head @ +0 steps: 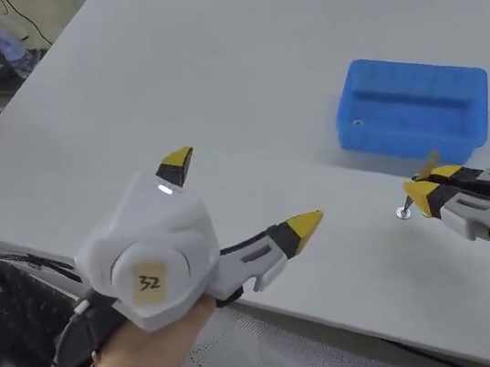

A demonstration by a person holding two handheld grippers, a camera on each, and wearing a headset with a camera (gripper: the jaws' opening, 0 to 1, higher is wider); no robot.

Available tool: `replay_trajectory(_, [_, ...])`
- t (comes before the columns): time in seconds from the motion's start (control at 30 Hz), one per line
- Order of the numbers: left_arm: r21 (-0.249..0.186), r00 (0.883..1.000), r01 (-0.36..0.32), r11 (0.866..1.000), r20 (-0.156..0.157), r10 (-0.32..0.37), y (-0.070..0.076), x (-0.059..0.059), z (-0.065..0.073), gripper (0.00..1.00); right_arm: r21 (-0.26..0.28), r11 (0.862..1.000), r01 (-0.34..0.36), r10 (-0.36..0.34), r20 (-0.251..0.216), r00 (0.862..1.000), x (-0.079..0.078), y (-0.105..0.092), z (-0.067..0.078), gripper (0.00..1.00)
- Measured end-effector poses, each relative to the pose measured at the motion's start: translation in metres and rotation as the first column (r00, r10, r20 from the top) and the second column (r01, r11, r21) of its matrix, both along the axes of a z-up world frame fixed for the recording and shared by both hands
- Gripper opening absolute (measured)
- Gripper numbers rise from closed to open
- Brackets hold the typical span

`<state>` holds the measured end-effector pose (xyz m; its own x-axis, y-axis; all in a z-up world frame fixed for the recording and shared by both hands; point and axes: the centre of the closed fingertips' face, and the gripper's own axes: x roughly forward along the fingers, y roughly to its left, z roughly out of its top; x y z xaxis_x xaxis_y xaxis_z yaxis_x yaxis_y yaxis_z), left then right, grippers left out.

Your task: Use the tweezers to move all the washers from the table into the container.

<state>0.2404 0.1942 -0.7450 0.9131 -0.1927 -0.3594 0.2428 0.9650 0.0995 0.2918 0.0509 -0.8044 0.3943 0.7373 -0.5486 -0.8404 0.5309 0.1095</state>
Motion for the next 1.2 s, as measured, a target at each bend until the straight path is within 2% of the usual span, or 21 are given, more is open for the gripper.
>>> replay_trajectory(0.2, [0.003, 0.999, -0.009, 1.000, 0.031, 0.009, 0.002, 0.001, 0.005, 0.99, -0.009, 1.000, -0.007, 0.007, -0.013, 1.000, 0.002, 0.001, 0.002, 0.03])
replay_trajectory(0.33, [-0.008, 1.000, -0.007, 1.000, 0.023, 0.007, 0.001, 0.001, 0.004, 0.99, 0.013, 1.000, -0.007, 0.007, -0.004, 1.000, 0.004, 0.005, 0.015, 0.03])
replay_trajectory(0.57, [0.000, 1.000, -0.010, 1.000, 0.012, 0.010, 0.002, 0.001, 0.002, 0.99, 0.064, 0.998, -0.005, 0.002, 0.052, 0.999, 0.021, 0.013, 0.047, 0.03])
replay_trajectory(0.83, [0.002, 1.000, -0.010, 1.000, 0.008, 0.010, 0.002, 0.001, 0.001, 0.96, 0.079, 0.997, 0.002, -0.011, 0.117, 0.993, 0.042, 0.016, 0.070, 0.03])
replay_trajectory(1.0, [0.011, 1.000, -0.011, 1.000, -0.013, 0.011, 0.003, 0.001, -0.003, 0.95, 0.083, 0.996, 0.017, -0.029, 0.143, 0.989, 0.054, 0.014, 0.076, 0.03])
replay_trajectory(1.2, [0.011, 1.000, -0.011, 1.000, -0.012, 0.011, 0.003, 0.001, -0.003, 0.95, 0.080, 0.996, 0.045, -0.058, 0.162, 0.985, 0.067, 0.008, 0.077, 0.03])
